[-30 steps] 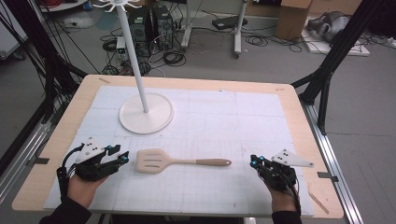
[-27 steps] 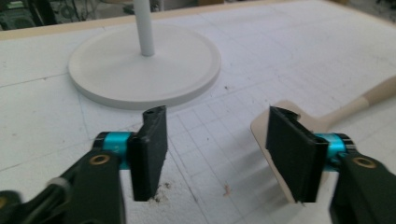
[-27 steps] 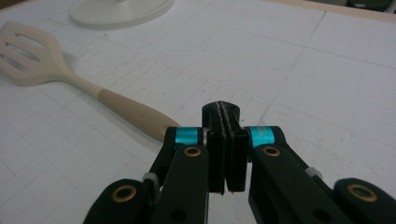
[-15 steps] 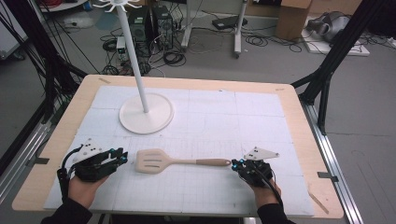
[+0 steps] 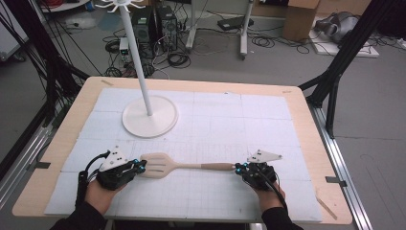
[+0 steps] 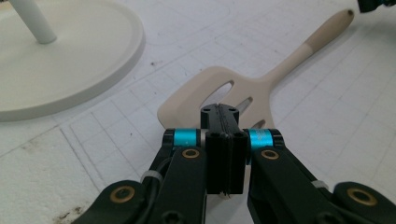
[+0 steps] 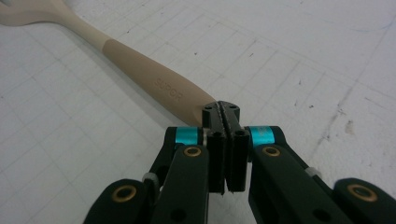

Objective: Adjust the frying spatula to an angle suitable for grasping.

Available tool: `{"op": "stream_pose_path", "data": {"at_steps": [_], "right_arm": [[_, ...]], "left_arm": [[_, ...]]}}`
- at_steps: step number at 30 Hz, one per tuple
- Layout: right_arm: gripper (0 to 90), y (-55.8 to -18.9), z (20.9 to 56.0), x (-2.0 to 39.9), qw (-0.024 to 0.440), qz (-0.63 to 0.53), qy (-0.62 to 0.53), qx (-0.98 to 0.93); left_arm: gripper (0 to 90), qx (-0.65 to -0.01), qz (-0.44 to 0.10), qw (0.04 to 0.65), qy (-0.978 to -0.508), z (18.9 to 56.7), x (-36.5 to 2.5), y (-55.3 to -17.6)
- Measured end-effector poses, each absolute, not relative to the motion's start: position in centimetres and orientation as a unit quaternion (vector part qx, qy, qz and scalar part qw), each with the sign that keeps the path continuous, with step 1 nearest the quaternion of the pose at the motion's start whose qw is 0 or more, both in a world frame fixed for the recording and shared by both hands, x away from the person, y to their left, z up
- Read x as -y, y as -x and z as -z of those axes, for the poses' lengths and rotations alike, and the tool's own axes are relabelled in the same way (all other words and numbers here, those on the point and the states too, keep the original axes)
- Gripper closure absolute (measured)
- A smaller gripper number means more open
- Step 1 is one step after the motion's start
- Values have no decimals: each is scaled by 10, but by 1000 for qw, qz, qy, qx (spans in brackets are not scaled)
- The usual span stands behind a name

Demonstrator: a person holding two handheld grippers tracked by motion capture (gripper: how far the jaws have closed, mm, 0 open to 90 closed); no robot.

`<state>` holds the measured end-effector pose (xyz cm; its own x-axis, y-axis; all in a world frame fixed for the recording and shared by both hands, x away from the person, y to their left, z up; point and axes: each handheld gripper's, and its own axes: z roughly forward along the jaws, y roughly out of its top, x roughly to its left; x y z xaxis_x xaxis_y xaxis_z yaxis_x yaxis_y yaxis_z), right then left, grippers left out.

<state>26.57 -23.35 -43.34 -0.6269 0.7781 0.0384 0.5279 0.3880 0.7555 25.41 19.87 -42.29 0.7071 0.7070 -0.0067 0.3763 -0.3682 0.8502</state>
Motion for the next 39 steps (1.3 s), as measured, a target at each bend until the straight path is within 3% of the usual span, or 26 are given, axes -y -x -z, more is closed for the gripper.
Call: {"op": "stream_pose_path", "data": {"at_steps": [26,39], "right_arm": [[892,-310,442,221,194,-356,-421,-811],[891,-315,422,227,231,-395,-431,-778]], "left_arm": [[894,-346,-155,424,-823,428,-192,-248],[894,-341,-147,415,-830,431,-186,-248]]}}
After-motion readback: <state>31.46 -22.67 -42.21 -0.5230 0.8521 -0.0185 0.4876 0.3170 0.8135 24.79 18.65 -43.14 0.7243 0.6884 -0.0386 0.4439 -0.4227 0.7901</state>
